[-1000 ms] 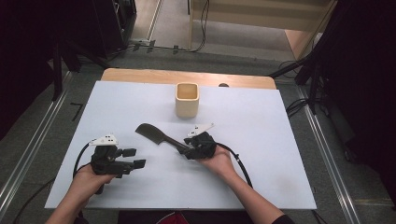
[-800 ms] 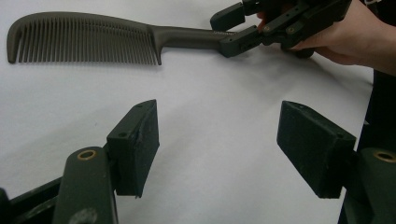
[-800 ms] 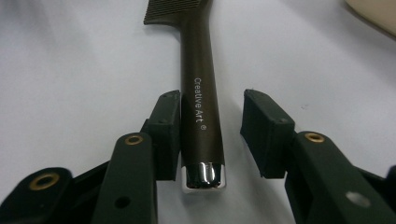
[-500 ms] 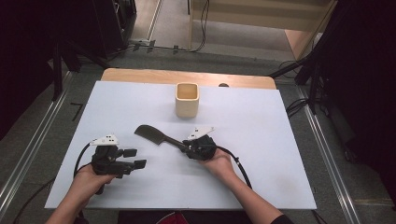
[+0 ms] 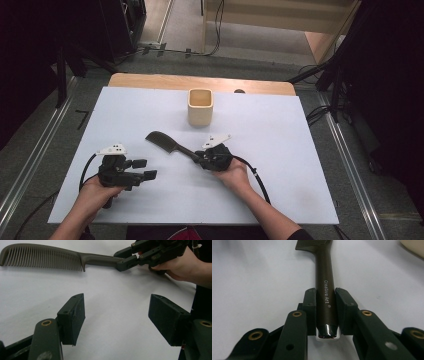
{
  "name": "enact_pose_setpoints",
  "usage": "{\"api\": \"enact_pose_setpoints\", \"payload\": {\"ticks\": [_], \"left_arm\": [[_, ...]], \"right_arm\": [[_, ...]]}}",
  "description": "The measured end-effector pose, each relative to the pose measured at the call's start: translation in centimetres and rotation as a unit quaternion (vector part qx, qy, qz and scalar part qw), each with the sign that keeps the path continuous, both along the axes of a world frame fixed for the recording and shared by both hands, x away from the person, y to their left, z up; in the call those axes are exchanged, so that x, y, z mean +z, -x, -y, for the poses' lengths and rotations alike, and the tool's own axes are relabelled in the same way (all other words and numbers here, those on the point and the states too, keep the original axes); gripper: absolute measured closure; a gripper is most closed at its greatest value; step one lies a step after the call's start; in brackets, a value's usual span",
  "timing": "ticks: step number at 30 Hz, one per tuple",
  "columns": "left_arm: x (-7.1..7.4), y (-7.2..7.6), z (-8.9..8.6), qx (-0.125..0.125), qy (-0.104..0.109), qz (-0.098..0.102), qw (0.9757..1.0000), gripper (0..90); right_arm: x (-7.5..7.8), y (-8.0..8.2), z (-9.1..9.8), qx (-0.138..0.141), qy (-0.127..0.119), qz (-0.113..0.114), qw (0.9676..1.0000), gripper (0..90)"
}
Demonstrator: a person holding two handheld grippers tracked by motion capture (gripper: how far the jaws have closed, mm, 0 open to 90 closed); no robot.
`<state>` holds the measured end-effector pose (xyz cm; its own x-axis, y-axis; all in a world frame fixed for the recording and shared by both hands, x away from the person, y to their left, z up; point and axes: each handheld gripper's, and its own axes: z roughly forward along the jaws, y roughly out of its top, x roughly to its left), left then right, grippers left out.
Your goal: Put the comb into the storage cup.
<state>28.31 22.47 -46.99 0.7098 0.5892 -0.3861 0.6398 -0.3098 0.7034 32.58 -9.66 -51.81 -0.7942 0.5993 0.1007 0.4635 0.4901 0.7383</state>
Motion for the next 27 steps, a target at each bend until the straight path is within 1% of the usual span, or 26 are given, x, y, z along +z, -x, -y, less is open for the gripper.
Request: {"api": "enact_pose_setpoints", "payload": {"ticks": [4, 7, 12, 16, 18, 20, 22, 25, 27], "left_arm": [[0.1, 0.0, -0.1, 0.002, 0.001, -0.003, 1.0000, 30.7], [0.1, -0.1, -0.1, 0.002, -0.003, -0.005, 1.0000, 30.7], [0.1, -0.1, 0.0, 0.005, -0.002, -0.005, 1.0000, 29.6], [0.1, -0.1, 0.0, 0.005, -0.003, -0.004, 1.0000, 29.6], [0.1, -0.1, 0.0, 0.004, -0.002, -0.004, 1.0000, 29.3], [0.2, -0.2, 0.0, 0.006, 0.003, -0.007, 1.0000, 27.1], [0.2, -0.2, 0.0, 0.010, 0.005, -0.010, 0.9999, 27.1], [0.3, -0.3, 0.1, 0.020, 0.010, -0.017, 0.9996, 27.0], [0.3, -0.4, 0.1, 0.024, 0.017, -0.021, 0.9993, 24.9]], "right_arm": [[0.0, 0.0, 0.0, 0.001, 0.000, 0.000, 1.0000, 70.2], [0.0, -0.1, 0.2, 0.001, -0.003, -0.001, 1.0000, 70.2], [0.2, -0.2, 0.5, -0.002, -0.014, -0.006, 0.9999, 70.3], [0.4, -0.2, 0.6, -0.003, -0.017, -0.005, 0.9998, 70.3], [0.6, -0.3, 0.7, 0.000, -0.021, -0.004, 0.9998, 70.3], [0.9, -0.2, 0.8, -0.004, -0.026, -0.005, 0.9996, 70.3], [1.2, -0.2, 0.9, -0.006, -0.034, -0.002, 0.9994, 70.3], [1.7, -0.1, 1.0, -0.009, -0.044, -0.004, 0.9990, 70.3], [2.1, -0.1, 1.0, -0.010, -0.052, -0.003, 0.9986, 70.3]]}}
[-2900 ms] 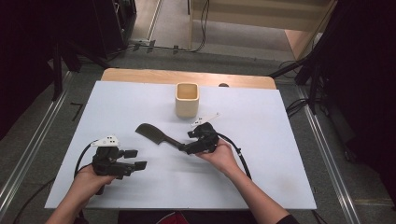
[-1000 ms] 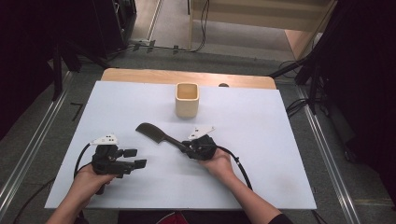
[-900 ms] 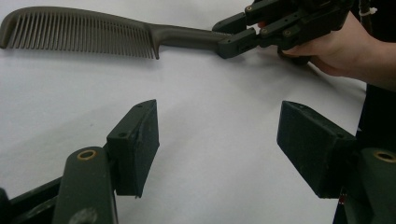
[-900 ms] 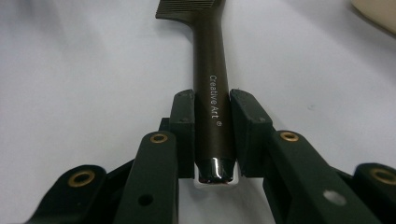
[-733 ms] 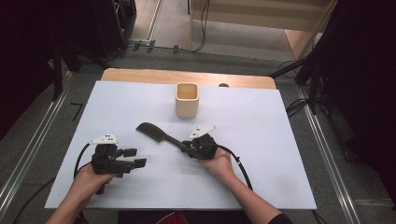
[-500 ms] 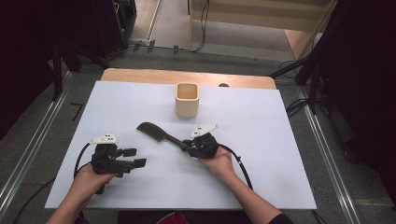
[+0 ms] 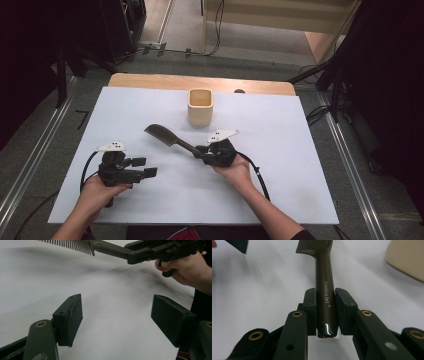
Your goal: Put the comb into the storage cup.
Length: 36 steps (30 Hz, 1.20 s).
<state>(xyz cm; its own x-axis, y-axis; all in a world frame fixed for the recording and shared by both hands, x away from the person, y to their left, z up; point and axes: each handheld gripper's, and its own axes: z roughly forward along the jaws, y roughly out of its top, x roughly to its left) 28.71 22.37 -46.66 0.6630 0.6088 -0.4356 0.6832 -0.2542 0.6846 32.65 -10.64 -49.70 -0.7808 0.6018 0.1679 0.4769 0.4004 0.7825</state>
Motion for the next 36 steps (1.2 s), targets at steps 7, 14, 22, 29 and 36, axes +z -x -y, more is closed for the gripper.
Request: {"api": "enact_pose_setpoints", "payload": {"ticks": [7, 14, 22, 29, 36], "left_arm": [[0.7, 0.1, 0.5, 0.015, 0.003, 0.005, 0.9999, 24.7], [1.0, -0.1, 1.0, 0.027, 0.000, 0.005, 0.9996, 24.7], [1.9, -0.5, 1.7, 0.039, -0.004, 0.012, 0.9992, 24.7], [2.3, -1.6, 2.5, 0.051, 0.006, -0.003, 0.9987, 24.6], [2.7, -2.6, 2.8, 0.070, 0.015, -0.011, 0.9974, 24.6]], "right_arm": [[1.2, 0.5, -0.4, -0.003, -0.015, 0.002, 0.9999, 70.3], [2.3, 0.9, -0.7, -0.010, -0.026, 0.007, 0.9996, 70.2], [3.0, 1.0, -0.8, -0.028, -0.032, 0.006, 0.9991, 70.2], [3.2, 0.9, -1.1, -0.047, -0.036, 0.003, 0.9982, 70.2], [2.9, 0.9, -1.6, -0.067, -0.039, -0.003, 0.9970, 70.2]]}}
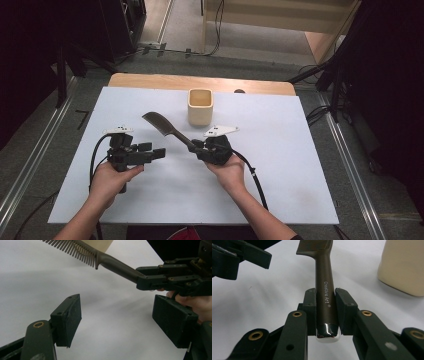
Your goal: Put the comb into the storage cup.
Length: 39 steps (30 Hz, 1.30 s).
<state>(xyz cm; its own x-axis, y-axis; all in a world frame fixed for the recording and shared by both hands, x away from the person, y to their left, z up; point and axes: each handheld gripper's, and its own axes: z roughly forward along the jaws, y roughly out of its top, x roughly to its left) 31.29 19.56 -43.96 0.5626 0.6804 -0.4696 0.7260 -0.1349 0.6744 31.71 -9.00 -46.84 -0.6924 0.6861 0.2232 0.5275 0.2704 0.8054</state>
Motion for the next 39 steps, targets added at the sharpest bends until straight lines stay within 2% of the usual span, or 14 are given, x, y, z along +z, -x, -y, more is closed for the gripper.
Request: {"api": "enact_pose_setpoints", "payload": {"ticks": [7, 10, 14, 17, 24, 33, 39], "left_arm": [[-0.1, -0.7, 0.5, 0.014, 0.003, -0.006, 0.9999, 24.9], [-0.1, -0.9, 0.7, 0.028, 0.013, -0.013, 0.9994, 25.6], [0.0, -1.2, 1.2, 0.040, 0.013, -0.008, 0.9991, 25.6], [0.0, -1.5, 1.6, 0.047, 0.021, -0.008, 0.9986, 25.7], [-0.1, -2.2, 2.6, 0.061, 0.019, -0.003, 0.9979, 26.2], [-0.3, -2.9, 2.8, 0.081, 0.021, -0.001, 0.9965, 26.3], [-0.5, -3.2, 3.0, 0.091, 0.030, -0.005, 0.9954, 26.9]], "right_arm": [[-0.3, 0.1, -0.9, -0.018, -0.008, 0.001, 0.9998, 70.2], [-0.5, 0.1, -1.2, -0.025, -0.009, 0.007, 0.9996, 70.1], [-0.6, 0.1, -1.5, -0.036, -0.018, 0.010, 0.9992, 70.2], [-0.7, 0.2, -1.7, -0.045, -0.023, 0.015, 0.9986, 70.1], [-0.9, 0.1, -2.2, -0.059, -0.036, 0.019, 0.9974, 70.1], [-1.3, 0.4, -2.5, -0.075, -0.063, 0.016, 0.9951, 70.1], [-1.6, 0.5, -2.6, -0.084, -0.082, 0.013, 0.9930, 70.1]]}}
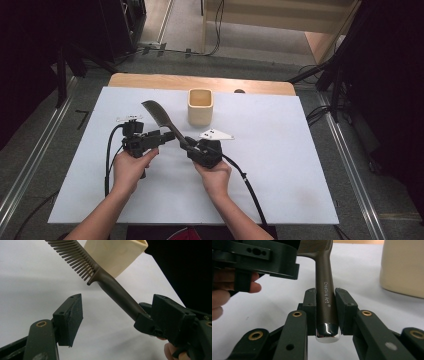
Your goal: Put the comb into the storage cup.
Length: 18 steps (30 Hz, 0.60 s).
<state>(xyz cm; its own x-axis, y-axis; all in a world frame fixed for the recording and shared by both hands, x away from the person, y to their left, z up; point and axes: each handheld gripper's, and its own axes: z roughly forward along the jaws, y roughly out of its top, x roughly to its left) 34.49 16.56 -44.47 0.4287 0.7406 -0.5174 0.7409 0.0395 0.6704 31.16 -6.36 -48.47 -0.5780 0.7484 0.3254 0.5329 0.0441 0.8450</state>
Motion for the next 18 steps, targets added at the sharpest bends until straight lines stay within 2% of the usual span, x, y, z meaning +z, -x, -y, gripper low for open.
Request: {"api": "enact_pose_setpoints", "payload": {"ticks": [5, 8, 11, 18], "left_arm": [[-0.2, -0.2, 0.4, 0.005, -0.001, 0.001, 1.0000, 26.9], [-0.3, -0.3, 0.4, 0.008, -0.004, 0.000, 1.0000, 26.8], [-0.4, -0.4, 0.4, 0.013, -0.003, 0.000, 0.9999, 26.9], [-0.6, -0.5, 0.7, 0.022, 0.002, -0.002, 0.9998, 27.3]], "right_arm": [[-0.2, 0.0, -0.3, 0.000, -0.016, -0.008, 0.9998, 70.1], [-0.4, 0.0, -0.3, 0.002, -0.043, -0.024, 0.9988, 70.1], [-0.6, 0.0, -0.4, 0.002, -0.063, -0.030, 0.9976, 70.2], [-1.1, 0.2, -0.4, -0.004, -0.118, -0.056, 0.9914, 70.2]]}}
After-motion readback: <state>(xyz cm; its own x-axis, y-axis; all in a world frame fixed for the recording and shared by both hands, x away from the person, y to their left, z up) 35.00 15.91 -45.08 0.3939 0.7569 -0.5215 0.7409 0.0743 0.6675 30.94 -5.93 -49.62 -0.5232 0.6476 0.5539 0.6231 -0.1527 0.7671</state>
